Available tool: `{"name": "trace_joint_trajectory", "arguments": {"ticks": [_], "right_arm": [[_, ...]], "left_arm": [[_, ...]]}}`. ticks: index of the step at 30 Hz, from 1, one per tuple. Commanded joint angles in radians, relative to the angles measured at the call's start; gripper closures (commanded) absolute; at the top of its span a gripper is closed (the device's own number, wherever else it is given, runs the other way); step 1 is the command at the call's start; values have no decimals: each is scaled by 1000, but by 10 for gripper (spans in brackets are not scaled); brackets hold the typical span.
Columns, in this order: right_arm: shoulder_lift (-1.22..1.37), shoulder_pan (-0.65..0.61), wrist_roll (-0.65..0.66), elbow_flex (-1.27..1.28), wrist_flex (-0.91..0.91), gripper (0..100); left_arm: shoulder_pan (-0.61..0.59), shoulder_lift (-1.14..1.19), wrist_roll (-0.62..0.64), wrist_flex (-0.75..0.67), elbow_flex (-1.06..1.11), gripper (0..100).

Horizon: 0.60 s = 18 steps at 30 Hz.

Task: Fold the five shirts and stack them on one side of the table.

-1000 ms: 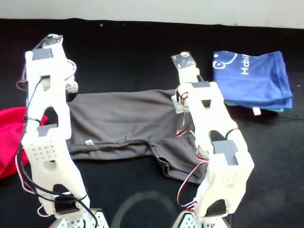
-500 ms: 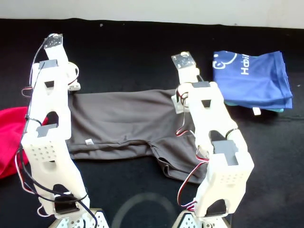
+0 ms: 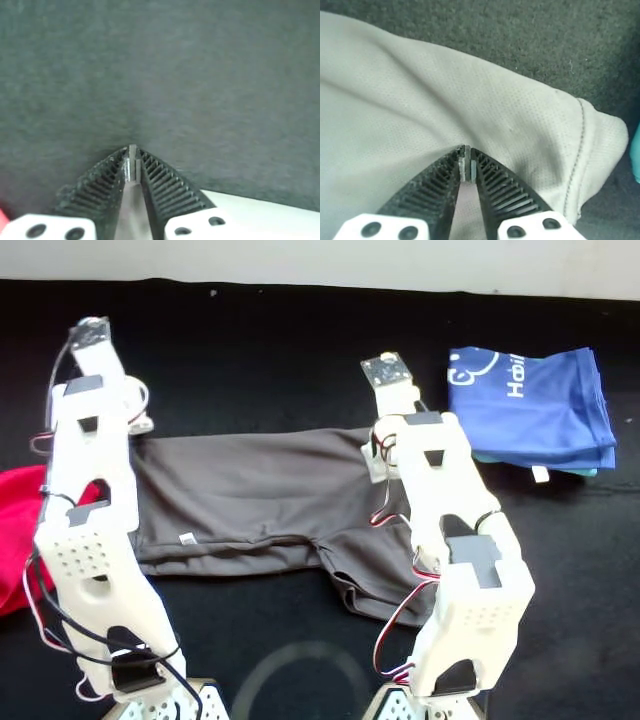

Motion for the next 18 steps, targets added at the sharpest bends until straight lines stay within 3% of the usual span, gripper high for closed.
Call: {"name": "trace_joint_trajectory", "arguments": {"ticks": [1,9,18], "right_arm": [[-65,41,-2,-8,1,991],[-68,113,-2,-8,1,991],[-77,59,-5,-12,7,991]], "left_arm": [[-8,-4,-3,-12,-12,992],[-4,-13,2,104,-16,992],[19,-166,35,327,-159,992]]}}
